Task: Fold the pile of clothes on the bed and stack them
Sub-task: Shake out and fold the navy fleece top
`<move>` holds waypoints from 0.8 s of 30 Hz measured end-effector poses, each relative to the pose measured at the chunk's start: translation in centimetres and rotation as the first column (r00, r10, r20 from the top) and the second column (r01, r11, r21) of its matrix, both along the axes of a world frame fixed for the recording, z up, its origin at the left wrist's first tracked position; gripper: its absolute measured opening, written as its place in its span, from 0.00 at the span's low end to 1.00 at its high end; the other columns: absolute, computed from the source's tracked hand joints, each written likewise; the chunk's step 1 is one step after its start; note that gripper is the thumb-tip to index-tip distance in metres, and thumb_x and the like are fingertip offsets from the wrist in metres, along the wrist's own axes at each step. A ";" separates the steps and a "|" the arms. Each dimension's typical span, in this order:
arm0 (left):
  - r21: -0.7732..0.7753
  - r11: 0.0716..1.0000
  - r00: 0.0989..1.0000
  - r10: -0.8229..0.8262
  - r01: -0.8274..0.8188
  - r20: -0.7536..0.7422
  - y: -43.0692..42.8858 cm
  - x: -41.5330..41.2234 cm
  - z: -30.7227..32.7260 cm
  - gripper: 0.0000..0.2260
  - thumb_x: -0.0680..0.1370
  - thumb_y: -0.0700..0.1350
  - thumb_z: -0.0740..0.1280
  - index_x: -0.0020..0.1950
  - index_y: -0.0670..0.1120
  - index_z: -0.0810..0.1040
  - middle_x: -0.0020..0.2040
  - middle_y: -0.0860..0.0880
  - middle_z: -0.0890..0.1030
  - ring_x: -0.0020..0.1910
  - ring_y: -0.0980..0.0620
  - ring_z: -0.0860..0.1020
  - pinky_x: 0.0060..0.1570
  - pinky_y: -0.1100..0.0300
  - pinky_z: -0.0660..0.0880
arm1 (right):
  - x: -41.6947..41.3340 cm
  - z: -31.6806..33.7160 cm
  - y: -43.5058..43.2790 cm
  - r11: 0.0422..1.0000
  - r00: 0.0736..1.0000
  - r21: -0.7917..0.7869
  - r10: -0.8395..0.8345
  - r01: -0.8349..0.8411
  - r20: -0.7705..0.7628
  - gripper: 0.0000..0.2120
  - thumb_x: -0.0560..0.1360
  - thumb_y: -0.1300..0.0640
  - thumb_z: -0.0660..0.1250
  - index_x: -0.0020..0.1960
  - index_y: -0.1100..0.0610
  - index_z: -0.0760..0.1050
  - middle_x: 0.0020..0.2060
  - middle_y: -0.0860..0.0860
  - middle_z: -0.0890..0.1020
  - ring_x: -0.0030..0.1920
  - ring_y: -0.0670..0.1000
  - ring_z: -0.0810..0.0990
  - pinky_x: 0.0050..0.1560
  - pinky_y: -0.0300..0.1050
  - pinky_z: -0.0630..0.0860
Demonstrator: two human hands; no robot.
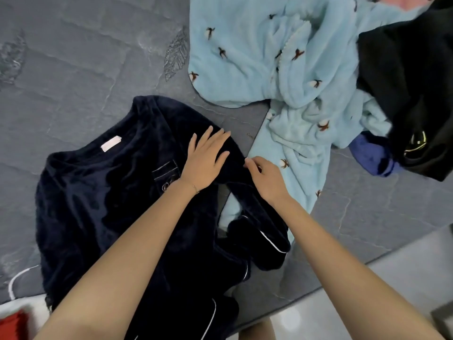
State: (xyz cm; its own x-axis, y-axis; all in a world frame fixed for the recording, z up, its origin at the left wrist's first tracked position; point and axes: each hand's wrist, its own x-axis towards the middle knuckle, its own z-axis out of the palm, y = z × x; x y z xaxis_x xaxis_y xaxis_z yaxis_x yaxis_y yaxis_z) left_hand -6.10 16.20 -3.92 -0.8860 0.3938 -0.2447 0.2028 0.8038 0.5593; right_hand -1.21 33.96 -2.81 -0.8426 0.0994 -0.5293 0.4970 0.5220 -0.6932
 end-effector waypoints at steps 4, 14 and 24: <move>-0.088 0.993 0.989 -0.068 0.080 0.135 1.0 0.1 -0.3 0.25 0.83 0.53 0.57 0.79 0.53 0.55 0.71 0.51 0.72 0.76 0.49 0.59 0.75 0.44 0.42 | 0.8 0.0 -0.1 0.988 0.994 -0.118 -0.092 0.099 0.063 0.07 0.82 0.55 0.61 0.54 0.57 0.75 0.40 0.49 0.83 0.41 0.44 0.81 0.41 0.32 0.73; -0.215 0.966 0.983 -0.113 0.144 0.148 -3.3 2.5 0.0 0.25 0.79 0.60 0.62 0.75 0.54 0.65 0.45 0.54 0.74 0.53 0.51 0.69 0.71 0.50 0.58 | 0.7 -2.4 -1.1 0.985 0.988 0.132 0.093 -0.109 0.120 0.17 0.78 0.51 0.67 0.64 0.59 0.76 0.56 0.56 0.79 0.57 0.55 0.76 0.57 0.43 0.71; -0.483 0.784 0.909 -0.248 0.391 0.333 -2.1 2.2 0.7 0.17 0.83 0.53 0.58 0.70 0.53 0.71 0.61 0.46 0.74 0.66 0.43 0.64 0.68 0.44 0.57 | 2.1 -0.5 -2.9 0.974 0.909 -0.150 0.215 -0.171 0.357 0.29 0.76 0.49 0.70 0.73 0.57 0.69 0.67 0.54 0.75 0.66 0.53 0.73 0.60 0.39 0.66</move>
State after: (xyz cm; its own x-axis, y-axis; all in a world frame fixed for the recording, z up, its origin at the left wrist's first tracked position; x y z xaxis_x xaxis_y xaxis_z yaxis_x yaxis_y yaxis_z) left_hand -3.94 14.08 -3.18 -0.6172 0.3892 -0.6838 0.4196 0.8980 0.1324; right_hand 0.91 31.08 -3.29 -0.5815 -0.1239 -0.8040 0.6261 0.5629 -0.5396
